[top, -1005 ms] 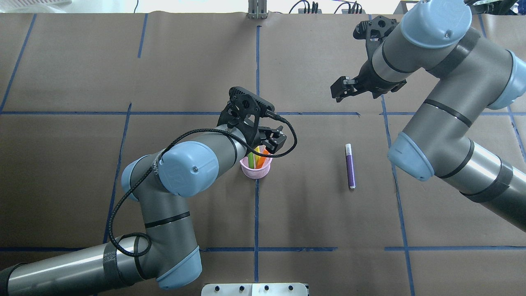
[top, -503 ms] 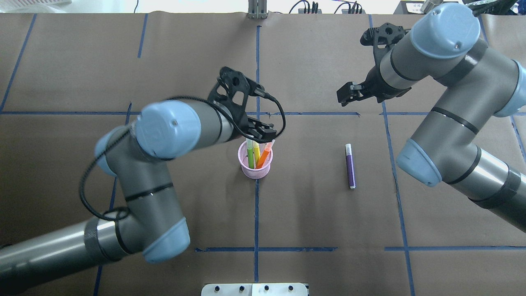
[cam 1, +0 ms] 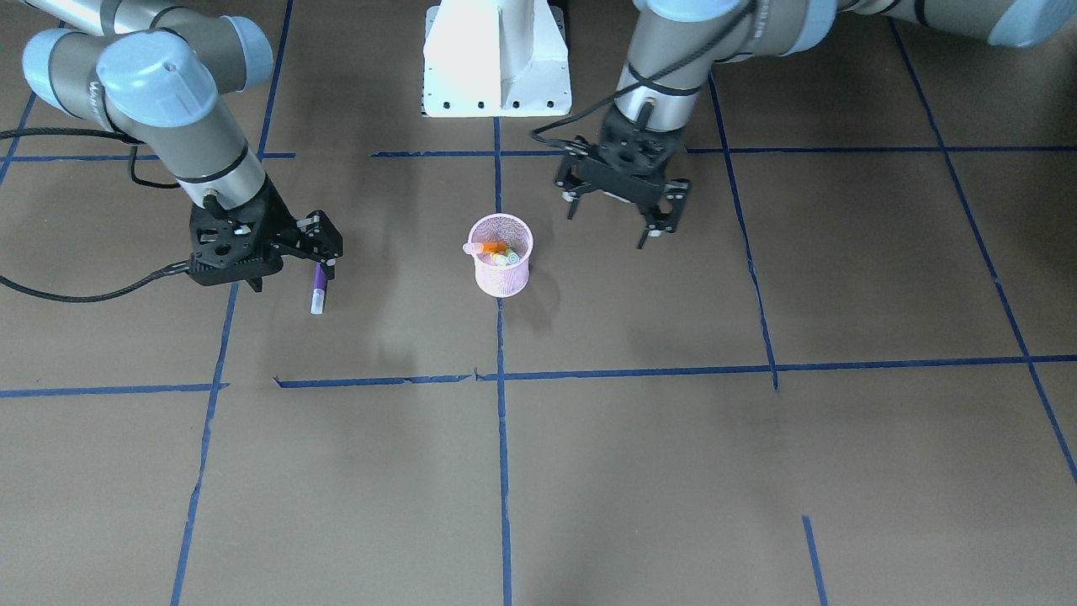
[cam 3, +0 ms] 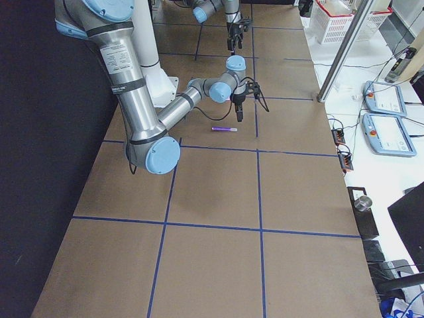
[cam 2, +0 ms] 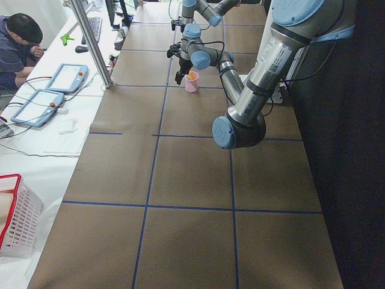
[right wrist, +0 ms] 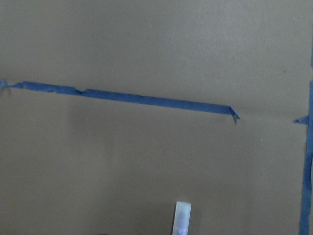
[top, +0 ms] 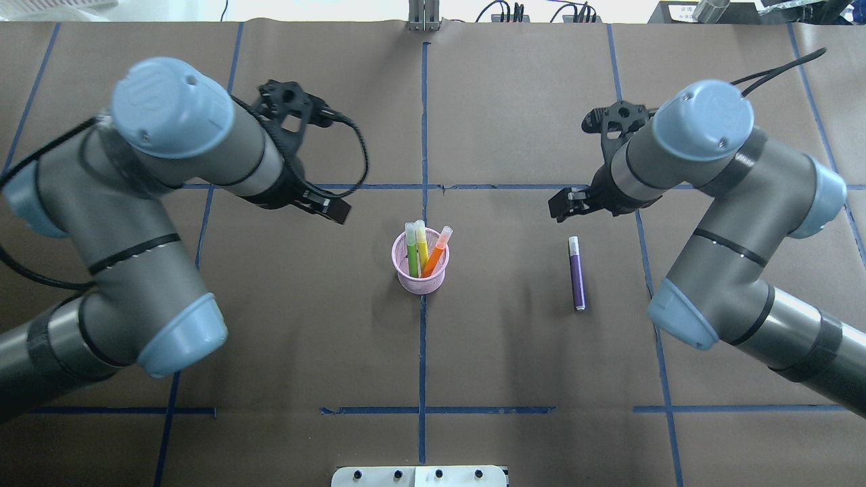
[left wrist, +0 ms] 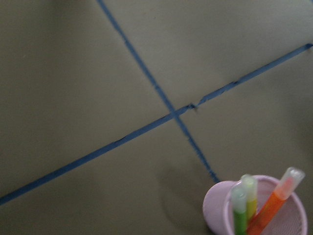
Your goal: Collect pens into pen holder
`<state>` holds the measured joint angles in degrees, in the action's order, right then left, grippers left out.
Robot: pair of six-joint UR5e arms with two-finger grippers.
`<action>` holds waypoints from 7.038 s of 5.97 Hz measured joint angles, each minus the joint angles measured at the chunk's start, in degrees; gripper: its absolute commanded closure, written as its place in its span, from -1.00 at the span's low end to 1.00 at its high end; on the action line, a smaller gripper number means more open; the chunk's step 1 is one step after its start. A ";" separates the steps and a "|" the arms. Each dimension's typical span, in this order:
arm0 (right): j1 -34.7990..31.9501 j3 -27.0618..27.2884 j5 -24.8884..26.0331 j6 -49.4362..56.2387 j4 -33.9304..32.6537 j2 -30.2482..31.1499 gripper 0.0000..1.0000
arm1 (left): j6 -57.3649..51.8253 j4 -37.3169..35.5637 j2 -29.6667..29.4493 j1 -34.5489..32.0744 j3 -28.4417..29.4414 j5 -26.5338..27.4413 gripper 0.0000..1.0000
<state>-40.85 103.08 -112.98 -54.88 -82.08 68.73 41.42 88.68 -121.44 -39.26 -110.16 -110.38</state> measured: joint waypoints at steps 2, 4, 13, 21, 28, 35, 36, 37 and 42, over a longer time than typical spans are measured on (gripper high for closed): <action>2.37 -4.64 0.27 -2.98 1.00 0.23 -0.66 | 0.04 -1.47 2.11 -2.68 -1.20 -4.59 -0.99; 3.52 -6.47 0.31 -3.44 1.60 0.15 -0.43 | 0.06 -1.57 2.24 -3.07 -1.32 -5.43 -0.99; 5.13 -5.22 3.66 -4.29 3.29 -0.57 1.00 | 0.13 -1.50 2.15 -3.09 -1.19 -5.55 -0.99; 20.92 6.27 54.98 -33.01 4.37 -11.86 0.98 | 0.30 -0.46 1.88 -1.98 7.55 -5.20 -0.99; 29.03 -0.01 66.72 -30.46 0.87 -13.61 0.08 | -0.02 0.06 1.74 -1.88 7.68 -5.29 -0.99; 18.00 -1.14 39.52 -25.80 -2.11 -17.13 -0.99 | 0.06 0.34 1.51 -1.96 6.82 -5.29 -0.99; 12.66 -1.09 27.89 -22.31 -5.38 -17.25 -0.99 | 0.01 0.25 1.63 -2.25 6.50 -5.34 -0.99; 6.55 -1.13 16.34 -16.77 -8.73 -16.93 -0.99 | -1.08 -0.18 1.86 -3.16 6.24 -5.56 -0.99; -28.33 -8.66 -16.51 42.80 -11.48 -0.03 -0.99 | -38.58 -8.47 12.89 -29.89 7.10 -19.75 -1.00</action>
<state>-69.18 94.42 -129.49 -12.08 -93.57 68.70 2.84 80.21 -108.56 -69.15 -103.06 -130.13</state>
